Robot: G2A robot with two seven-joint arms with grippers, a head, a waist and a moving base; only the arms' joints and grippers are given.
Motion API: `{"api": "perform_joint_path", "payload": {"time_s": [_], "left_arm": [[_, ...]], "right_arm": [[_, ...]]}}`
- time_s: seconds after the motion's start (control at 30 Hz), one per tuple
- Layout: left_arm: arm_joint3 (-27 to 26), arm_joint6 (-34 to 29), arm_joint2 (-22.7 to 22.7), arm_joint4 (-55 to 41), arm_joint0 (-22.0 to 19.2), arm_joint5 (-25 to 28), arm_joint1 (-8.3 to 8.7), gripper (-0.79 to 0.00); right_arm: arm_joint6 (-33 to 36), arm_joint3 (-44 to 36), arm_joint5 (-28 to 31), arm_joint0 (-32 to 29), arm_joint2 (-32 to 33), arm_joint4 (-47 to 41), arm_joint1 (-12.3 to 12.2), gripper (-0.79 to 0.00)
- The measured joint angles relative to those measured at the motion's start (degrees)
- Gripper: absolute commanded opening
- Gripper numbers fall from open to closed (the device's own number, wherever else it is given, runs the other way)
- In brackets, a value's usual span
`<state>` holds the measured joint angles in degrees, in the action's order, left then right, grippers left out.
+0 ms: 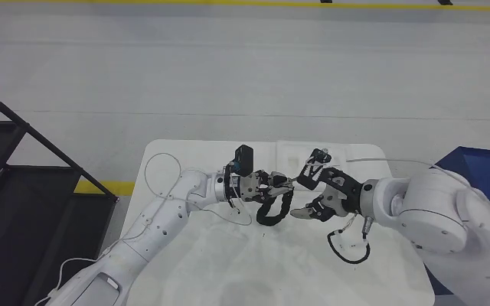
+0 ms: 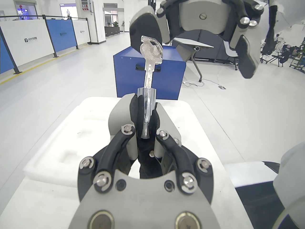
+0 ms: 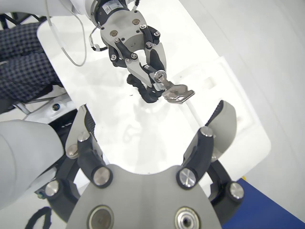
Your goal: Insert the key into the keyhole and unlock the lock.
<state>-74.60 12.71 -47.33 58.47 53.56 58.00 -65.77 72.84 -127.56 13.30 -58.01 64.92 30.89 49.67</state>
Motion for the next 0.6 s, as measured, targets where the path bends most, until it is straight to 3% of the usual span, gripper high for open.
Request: {"api": "perform_joint_path", "payload": {"time_s": [0.37,0.6], "left_arm": [[-1.75,-3.69,0.03,-1.99,0.65,-0.01,-0.24,-0.785],[-2.83,-2.38,0.11,0.98,0.81,-0.01,-0.61,-0.785]], "right_arm": [[-1.11,-0.5,3.56,1.33,-4.59,3.63,0.46,0.0],[-0.28,0.58,3.8,2.63,-5.96,2.82,0.69,0.0]]}}
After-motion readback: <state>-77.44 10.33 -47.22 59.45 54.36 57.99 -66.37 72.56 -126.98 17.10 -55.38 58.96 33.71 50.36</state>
